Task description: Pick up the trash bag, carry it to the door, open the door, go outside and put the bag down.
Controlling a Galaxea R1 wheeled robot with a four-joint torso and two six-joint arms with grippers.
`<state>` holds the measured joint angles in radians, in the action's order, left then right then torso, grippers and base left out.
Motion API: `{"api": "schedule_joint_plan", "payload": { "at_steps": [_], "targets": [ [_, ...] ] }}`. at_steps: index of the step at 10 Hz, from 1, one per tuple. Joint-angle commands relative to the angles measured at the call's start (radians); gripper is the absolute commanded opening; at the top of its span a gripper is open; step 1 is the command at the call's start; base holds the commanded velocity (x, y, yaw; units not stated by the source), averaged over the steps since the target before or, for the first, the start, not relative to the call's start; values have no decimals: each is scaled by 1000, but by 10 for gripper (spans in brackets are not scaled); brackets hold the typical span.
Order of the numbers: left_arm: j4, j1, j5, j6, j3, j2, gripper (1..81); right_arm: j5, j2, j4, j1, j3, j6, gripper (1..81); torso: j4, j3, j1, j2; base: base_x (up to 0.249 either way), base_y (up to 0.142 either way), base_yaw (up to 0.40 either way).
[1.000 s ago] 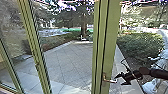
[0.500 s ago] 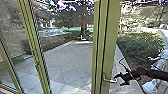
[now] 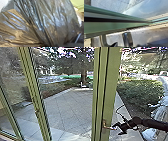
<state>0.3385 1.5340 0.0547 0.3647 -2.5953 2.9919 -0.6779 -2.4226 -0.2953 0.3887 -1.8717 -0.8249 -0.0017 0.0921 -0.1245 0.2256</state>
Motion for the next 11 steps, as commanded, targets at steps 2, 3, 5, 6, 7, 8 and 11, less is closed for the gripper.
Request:
{"api": "schedule_joint_plan", "payload": {
  "at_steps": [2,3,5,6,7,8,11],
  "targets": [
    [11,-38,74,0,9,7,10,-29,-48,-21,-153,-55,-28,811,0,0,0,0,0,0,0],
    [11,-38,74,0,9,7,10,-29,-57,-21,-141,-69,-31,811,0,0,0,0,0,0,0],
    [10,-38,74,0,9,7,10,-29,-62,-21,-110,-90,-51,811,0,0,0,0,0,0,0],
    [10,-38,76,2,9,10,10,-29,-60,-21,-93,-104,-56,811,0,0,0,0,0,0,0],
    [8,-38,74,2,9,13,10,-29,-62,-21,-81,-119,-56,811,0,1,0,0,0,0,0],
    [8,-38,74,2,9,15,10,-29,-65,-22,-70,-127,-56,811,0,1,0,0,0,0,0],
    [8,-38,74,2,9,15,10,-46,-110,-8,-23,-182,-63,811,0,0,0,0,0,0,0]
  ]
}}
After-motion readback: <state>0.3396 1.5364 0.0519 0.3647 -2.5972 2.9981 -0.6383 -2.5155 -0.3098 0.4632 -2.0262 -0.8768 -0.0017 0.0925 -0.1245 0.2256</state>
